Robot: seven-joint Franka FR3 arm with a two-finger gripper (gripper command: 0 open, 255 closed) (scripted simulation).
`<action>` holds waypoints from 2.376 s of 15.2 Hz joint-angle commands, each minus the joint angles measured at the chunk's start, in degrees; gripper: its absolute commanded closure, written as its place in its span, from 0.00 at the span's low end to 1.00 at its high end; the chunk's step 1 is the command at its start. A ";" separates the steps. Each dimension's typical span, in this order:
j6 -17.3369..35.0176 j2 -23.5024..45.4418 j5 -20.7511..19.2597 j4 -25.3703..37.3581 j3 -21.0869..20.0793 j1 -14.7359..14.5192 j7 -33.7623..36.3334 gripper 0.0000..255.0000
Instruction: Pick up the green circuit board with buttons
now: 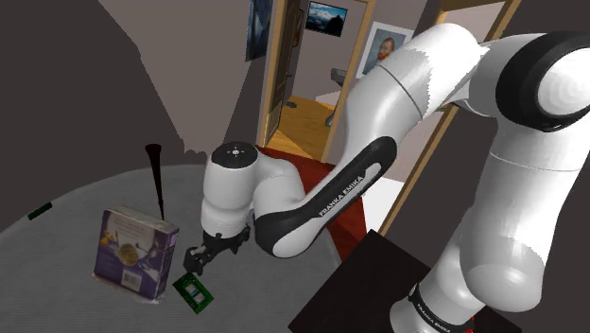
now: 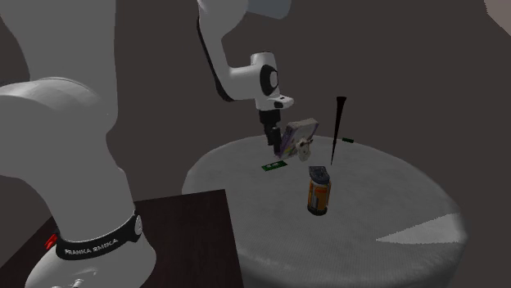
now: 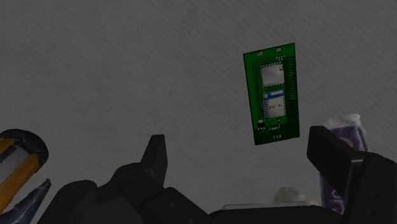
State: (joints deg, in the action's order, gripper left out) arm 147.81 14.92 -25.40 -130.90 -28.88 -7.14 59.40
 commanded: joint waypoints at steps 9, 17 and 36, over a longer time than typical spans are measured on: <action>2.64 16.49 -12.38 11.62 7.11 -9.57 11.08 0.00; 4.26 18.82 -14.27 12.28 8.73 -10.77 12.68 1.00; -0.75 11.69 -8.21 10.53 3.90 -7.16 7.70 1.00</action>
State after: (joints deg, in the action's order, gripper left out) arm 147.71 27.36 -34.35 -120.32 -24.45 -14.68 67.69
